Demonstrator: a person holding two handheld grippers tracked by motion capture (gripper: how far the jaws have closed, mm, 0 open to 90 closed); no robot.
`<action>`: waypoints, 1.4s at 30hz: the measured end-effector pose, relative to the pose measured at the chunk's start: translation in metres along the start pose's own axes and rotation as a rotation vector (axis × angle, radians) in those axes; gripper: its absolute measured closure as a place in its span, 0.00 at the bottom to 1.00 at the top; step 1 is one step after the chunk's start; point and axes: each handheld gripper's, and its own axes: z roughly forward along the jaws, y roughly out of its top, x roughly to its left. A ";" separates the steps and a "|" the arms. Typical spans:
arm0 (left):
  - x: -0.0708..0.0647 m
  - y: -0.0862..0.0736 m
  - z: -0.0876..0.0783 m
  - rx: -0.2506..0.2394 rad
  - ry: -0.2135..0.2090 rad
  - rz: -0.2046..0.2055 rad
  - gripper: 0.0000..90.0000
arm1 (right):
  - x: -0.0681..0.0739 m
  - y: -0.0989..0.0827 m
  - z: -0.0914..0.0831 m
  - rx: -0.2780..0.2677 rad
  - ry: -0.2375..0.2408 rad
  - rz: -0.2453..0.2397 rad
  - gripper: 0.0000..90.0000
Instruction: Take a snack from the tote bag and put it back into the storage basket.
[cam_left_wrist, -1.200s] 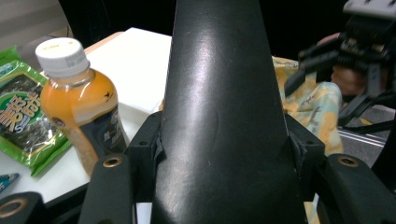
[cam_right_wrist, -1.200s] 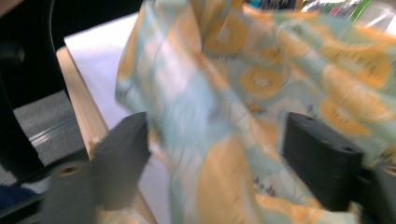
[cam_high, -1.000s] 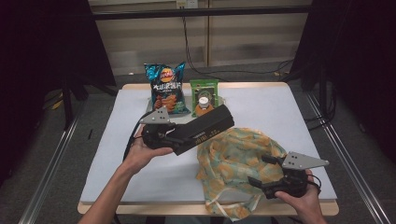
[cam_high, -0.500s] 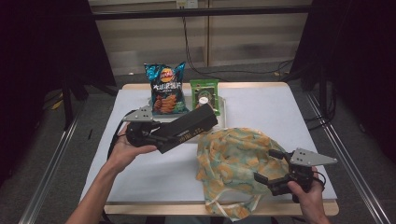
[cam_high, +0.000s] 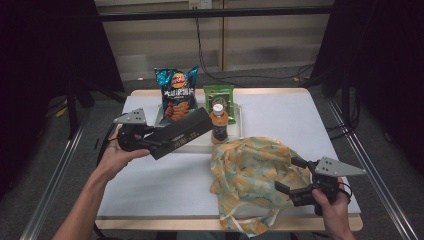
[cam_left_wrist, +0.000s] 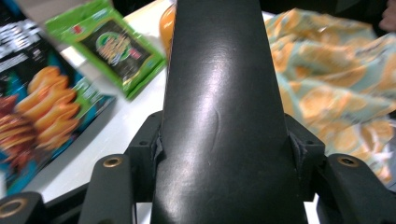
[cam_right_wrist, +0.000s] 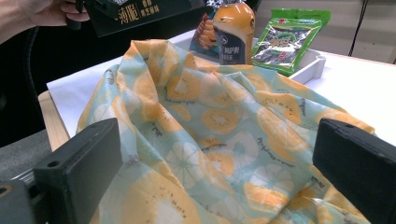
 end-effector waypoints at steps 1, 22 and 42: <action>0.002 -0.002 -0.001 -0.001 -0.003 -0.005 0.48 | 0.000 0.000 0.000 -0.001 -0.004 0.002 0.01; 0.049 -0.010 0.019 0.159 0.007 0.040 0.48 | -0.003 0.000 0.000 0.000 -0.005 -0.006 0.01; 0.082 -0.013 0.066 0.243 -0.019 0.062 0.48 | -0.004 -0.003 0.001 0.011 0.001 -0.004 0.01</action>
